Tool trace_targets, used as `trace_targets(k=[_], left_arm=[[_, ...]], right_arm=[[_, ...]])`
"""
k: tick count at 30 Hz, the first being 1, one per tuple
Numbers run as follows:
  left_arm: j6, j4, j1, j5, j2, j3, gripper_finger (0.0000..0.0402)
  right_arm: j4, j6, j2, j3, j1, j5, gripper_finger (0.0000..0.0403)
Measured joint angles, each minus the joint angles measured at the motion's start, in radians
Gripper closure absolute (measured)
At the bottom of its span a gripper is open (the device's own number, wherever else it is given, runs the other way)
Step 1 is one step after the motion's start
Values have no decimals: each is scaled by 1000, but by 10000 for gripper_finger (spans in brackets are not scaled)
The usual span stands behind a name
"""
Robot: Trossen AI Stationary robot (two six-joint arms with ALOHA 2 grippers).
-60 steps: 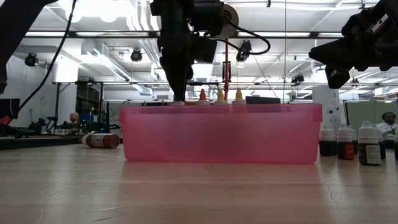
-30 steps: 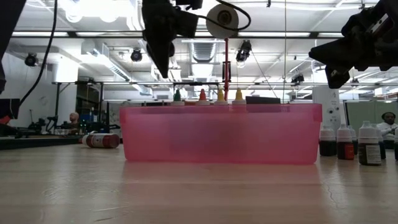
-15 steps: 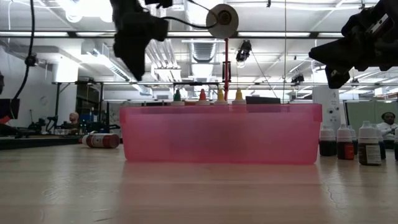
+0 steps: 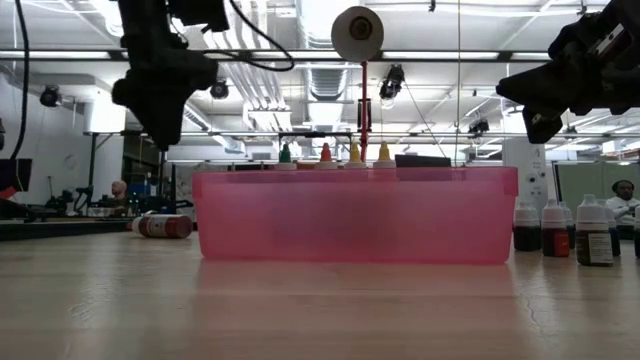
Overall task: Pick & Place food coloring
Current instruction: Put the large red food coloring bottle into the red bin
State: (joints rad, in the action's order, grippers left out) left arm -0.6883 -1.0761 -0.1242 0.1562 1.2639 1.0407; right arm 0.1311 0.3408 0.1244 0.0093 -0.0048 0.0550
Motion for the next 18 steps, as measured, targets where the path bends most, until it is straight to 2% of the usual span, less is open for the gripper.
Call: trace_targets(k=[7, 12, 18], left_arm=[[-195, 7, -6, 0, -24, -17, 255], [-389, 7, -23, -1, -25, -17, 255], [-769, 7, -81, 0, -25, -17, 255]], right_arm=[[0, 0, 0, 0, 0, 0, 374], [0, 0, 0, 0, 0, 0, 374], [0, 35, 0, 0, 0, 0, 374]])
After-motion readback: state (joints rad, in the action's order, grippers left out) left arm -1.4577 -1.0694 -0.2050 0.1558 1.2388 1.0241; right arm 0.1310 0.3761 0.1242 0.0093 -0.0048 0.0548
